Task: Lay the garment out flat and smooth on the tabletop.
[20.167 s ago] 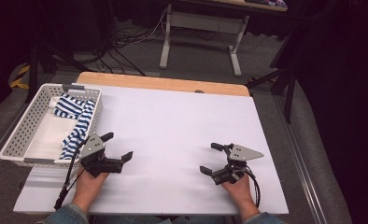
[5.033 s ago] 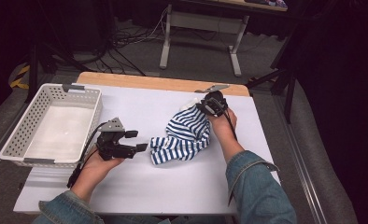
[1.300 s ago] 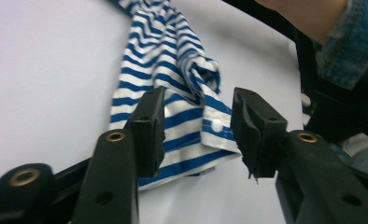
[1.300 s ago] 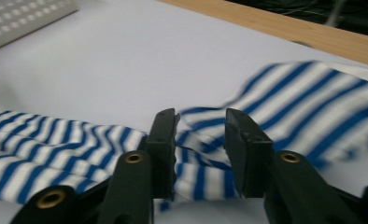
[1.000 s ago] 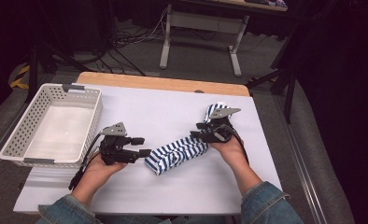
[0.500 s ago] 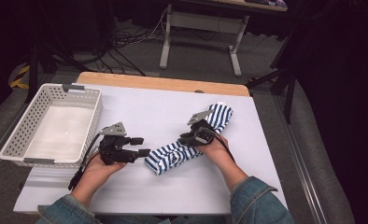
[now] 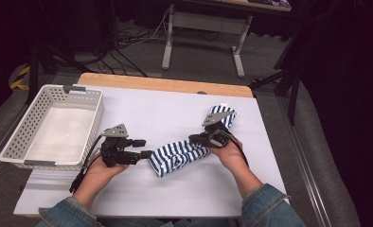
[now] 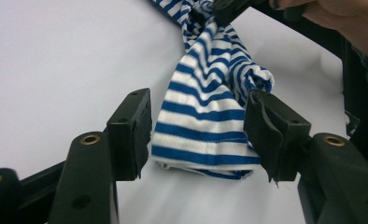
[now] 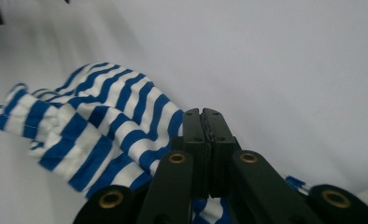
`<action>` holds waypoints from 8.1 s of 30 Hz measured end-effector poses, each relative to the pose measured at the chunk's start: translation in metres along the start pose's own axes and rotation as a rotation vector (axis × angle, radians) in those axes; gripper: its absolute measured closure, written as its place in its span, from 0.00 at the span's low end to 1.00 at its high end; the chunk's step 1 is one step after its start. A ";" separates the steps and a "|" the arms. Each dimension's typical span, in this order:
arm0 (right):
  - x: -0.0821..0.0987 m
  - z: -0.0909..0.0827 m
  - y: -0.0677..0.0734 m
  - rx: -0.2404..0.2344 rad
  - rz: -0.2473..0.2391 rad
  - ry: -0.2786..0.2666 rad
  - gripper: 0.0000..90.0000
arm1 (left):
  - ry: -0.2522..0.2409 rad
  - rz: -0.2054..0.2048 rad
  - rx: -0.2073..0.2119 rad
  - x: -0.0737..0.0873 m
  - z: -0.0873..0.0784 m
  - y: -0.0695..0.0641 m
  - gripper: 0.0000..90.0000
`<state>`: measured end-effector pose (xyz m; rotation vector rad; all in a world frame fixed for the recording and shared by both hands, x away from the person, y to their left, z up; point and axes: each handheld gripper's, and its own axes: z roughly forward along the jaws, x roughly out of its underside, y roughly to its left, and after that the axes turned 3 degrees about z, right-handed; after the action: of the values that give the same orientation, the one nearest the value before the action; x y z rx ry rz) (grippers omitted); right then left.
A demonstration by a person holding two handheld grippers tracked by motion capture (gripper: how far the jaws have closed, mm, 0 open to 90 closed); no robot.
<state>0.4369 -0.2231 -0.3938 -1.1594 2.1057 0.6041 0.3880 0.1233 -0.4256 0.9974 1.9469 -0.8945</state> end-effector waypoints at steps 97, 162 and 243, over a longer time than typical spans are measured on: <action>0.079 -0.018 -0.004 0.110 0.270 -0.137 0.99 | 0.116 -0.054 -0.112 -0.003 0.006 0.007 0.59; 0.076 -0.047 -0.073 0.289 0.316 -0.157 0.99 | 0.182 -0.091 -0.308 -0.041 0.036 0.050 0.96; 0.114 -0.062 0.029 -0.069 0.090 0.048 0.96 | 0.297 -0.145 -0.070 0.040 0.001 0.008 0.98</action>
<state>0.3473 -0.3135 -0.4324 -1.1317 2.2026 0.7025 0.3788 0.1394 -0.4619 1.0033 2.3085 -0.7851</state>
